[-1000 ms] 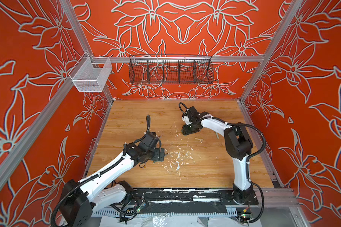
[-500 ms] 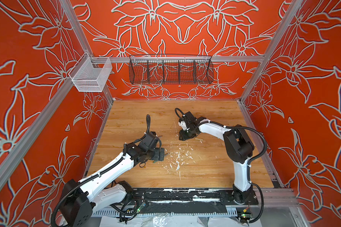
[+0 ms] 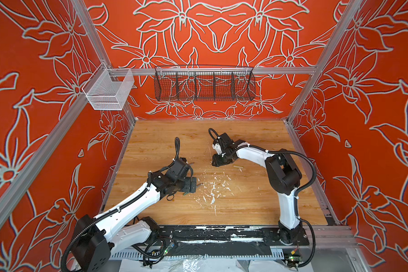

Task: Insert pens into pen caps
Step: Rotate the pen cap at the top-center of the table.

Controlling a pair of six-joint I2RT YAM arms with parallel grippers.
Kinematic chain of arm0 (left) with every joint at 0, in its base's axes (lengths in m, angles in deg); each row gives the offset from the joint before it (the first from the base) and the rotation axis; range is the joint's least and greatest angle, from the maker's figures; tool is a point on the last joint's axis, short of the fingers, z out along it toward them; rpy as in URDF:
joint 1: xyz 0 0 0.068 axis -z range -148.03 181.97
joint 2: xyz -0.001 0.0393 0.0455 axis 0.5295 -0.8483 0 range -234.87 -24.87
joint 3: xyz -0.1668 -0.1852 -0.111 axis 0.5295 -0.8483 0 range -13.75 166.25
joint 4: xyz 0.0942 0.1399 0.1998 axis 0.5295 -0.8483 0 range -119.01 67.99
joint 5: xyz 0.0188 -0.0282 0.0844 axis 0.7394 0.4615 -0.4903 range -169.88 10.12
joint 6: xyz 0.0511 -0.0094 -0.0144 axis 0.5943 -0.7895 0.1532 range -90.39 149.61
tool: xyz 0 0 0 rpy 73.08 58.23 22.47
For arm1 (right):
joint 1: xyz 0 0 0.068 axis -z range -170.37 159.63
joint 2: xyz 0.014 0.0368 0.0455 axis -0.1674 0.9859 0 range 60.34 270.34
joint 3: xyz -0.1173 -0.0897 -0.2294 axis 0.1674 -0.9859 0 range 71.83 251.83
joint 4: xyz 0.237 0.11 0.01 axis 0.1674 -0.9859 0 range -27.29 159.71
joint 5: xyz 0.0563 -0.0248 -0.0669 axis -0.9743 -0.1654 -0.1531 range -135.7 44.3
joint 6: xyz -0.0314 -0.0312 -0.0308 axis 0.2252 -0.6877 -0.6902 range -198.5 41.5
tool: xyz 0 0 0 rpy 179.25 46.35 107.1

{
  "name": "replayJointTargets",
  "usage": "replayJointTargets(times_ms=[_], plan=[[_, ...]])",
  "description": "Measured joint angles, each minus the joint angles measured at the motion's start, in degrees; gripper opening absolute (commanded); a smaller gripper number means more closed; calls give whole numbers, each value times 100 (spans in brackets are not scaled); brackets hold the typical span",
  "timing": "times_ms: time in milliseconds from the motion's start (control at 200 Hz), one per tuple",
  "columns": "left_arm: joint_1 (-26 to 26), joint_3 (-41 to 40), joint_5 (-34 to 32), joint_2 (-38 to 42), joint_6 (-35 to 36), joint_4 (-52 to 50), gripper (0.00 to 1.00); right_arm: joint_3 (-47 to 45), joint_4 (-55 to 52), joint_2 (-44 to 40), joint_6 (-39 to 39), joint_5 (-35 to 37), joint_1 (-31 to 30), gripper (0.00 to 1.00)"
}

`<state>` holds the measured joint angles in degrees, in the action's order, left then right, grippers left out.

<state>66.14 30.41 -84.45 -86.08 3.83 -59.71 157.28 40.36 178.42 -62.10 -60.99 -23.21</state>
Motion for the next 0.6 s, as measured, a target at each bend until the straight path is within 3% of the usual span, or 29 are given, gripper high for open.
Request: replayJointTargets(times_ms=[601], plan=[[0,0,-96,144,2,-35,97,282,7,162,9,120,396,50]])
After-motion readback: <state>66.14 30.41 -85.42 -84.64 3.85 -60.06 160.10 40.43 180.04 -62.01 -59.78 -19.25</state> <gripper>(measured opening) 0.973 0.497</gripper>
